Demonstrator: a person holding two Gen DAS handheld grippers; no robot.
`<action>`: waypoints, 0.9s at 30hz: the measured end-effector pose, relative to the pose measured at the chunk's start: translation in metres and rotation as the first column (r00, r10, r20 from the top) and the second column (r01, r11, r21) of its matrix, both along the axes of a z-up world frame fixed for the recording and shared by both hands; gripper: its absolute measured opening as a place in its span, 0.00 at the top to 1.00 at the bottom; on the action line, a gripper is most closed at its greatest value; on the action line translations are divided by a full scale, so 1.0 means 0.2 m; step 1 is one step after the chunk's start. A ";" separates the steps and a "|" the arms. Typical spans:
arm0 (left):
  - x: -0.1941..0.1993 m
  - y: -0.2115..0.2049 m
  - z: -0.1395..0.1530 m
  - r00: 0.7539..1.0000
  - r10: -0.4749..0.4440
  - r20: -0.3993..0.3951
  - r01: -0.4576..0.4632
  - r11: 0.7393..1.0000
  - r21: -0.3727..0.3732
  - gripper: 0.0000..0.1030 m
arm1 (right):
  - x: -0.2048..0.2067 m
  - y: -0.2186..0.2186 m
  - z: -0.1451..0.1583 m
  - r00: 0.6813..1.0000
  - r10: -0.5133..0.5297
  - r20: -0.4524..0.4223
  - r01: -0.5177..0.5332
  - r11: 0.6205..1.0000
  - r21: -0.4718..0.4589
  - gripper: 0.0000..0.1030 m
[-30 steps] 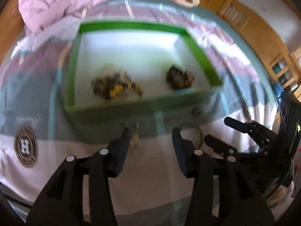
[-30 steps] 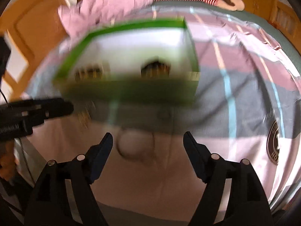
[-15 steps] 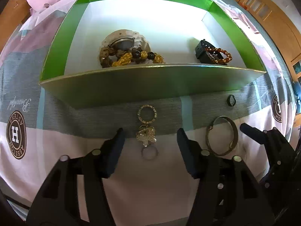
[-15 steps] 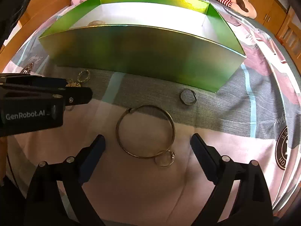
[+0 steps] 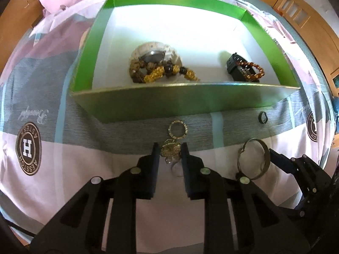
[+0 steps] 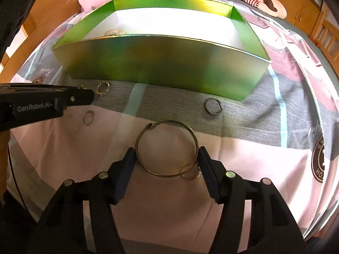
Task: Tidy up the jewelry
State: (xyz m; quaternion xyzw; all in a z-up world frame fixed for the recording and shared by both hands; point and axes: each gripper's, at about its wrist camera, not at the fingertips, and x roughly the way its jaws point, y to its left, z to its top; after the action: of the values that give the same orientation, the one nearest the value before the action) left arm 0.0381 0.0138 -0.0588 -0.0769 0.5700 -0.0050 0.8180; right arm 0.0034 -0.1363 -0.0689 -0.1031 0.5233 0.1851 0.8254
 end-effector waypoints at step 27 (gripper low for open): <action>-0.04 -0.05 0.10 0.998 -0.031 0.058 0.029 0.999 0.036 0.80 | 0.00 -0.03 0.11 1.000 -0.023 0.015 0.023 1.000 0.018 0.42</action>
State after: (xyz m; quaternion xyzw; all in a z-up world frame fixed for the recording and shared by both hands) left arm 0.0300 0.0031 -0.0397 -0.0537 0.5469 -0.0095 0.8354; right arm 0.0043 -0.1430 -0.0477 -0.0913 0.5164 0.1795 0.8323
